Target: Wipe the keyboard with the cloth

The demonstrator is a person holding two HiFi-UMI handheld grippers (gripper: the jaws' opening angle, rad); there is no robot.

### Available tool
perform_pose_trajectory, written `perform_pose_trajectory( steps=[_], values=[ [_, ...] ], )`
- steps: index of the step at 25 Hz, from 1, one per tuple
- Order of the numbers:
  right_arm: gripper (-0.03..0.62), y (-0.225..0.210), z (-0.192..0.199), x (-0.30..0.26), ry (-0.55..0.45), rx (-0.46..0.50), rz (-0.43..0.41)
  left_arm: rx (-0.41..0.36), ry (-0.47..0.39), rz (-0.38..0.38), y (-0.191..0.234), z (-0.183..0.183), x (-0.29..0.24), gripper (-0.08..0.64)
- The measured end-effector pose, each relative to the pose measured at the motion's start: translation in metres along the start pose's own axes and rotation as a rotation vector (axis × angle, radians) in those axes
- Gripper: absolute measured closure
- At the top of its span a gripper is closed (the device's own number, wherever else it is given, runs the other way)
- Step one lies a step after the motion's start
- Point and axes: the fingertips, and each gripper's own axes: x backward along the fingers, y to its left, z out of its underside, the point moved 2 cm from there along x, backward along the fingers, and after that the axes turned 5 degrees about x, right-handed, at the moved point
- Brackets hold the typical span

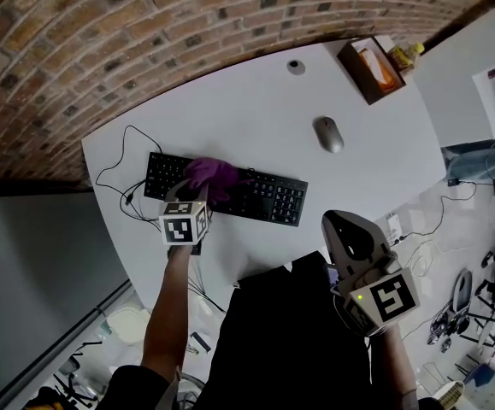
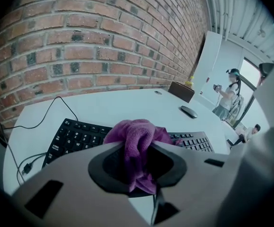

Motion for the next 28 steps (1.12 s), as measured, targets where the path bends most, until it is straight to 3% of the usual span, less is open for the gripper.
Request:
perform_pose_trajectory(
  steps=[13, 28],
  values=[
    [0.572, 0.009, -0.003, -0.010, 0.012, 0.021, -0.023, 0.087, -0.041, -0.079, 0.053, -0.011, 0.007, 0.462],
    [0.572, 0.009, -0.003, -0.014, 0.013, 0.024, -0.028, 0.168, -0.070, -0.227, 0.122, -0.020, 0.023, 0.462]
  ],
)
